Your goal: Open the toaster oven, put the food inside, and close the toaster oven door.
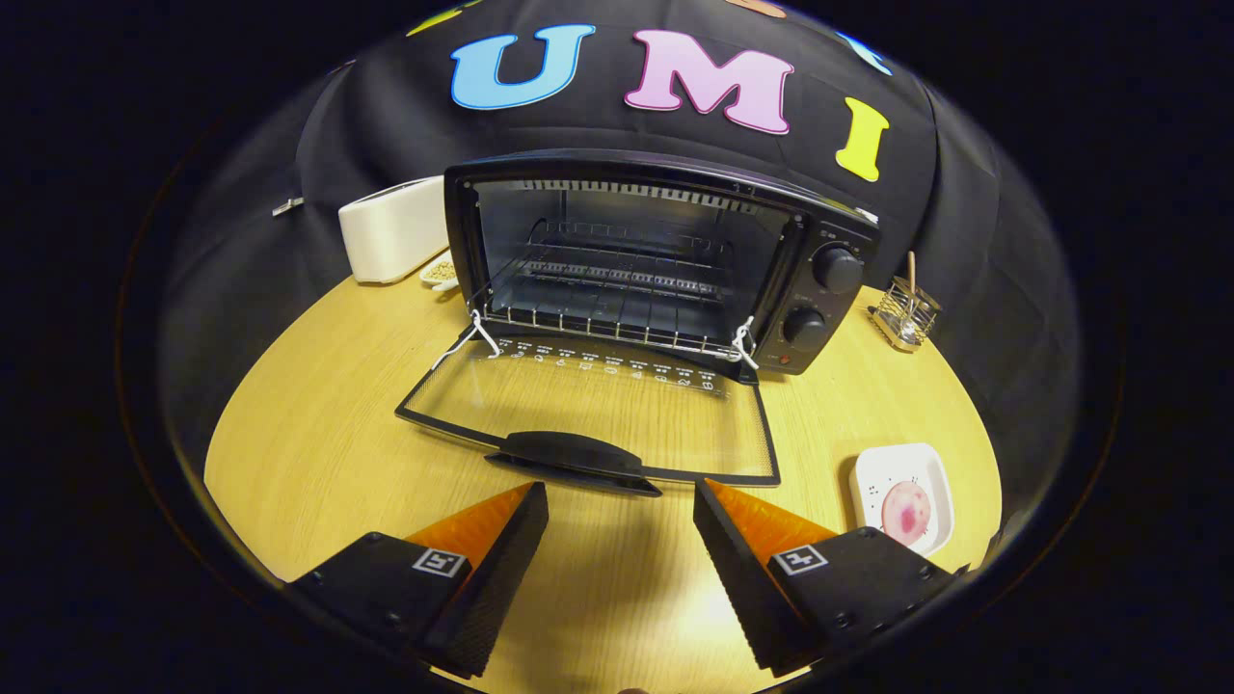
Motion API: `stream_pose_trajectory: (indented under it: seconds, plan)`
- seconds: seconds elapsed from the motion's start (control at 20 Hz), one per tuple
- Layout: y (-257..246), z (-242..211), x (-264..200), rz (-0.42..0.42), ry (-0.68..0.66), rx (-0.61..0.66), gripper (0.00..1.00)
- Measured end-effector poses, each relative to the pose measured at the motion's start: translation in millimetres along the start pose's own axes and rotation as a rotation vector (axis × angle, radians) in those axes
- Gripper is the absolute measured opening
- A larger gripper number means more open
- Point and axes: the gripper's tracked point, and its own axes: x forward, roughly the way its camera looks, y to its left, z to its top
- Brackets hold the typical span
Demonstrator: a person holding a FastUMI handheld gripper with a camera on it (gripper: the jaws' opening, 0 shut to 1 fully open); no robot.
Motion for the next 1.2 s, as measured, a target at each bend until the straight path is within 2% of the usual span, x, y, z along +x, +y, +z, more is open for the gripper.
stream_pose_trajectory:
  seconds: [0.6,0.9,1.2]
  plan:
    - [-108,9,-46,-0.035,-0.009,0.011,0.99]
    - [-177,13,-61,-0.018,0.005,0.008,0.99]
    - [-231,20,-62,0.062,0.029,0.012,0.99]
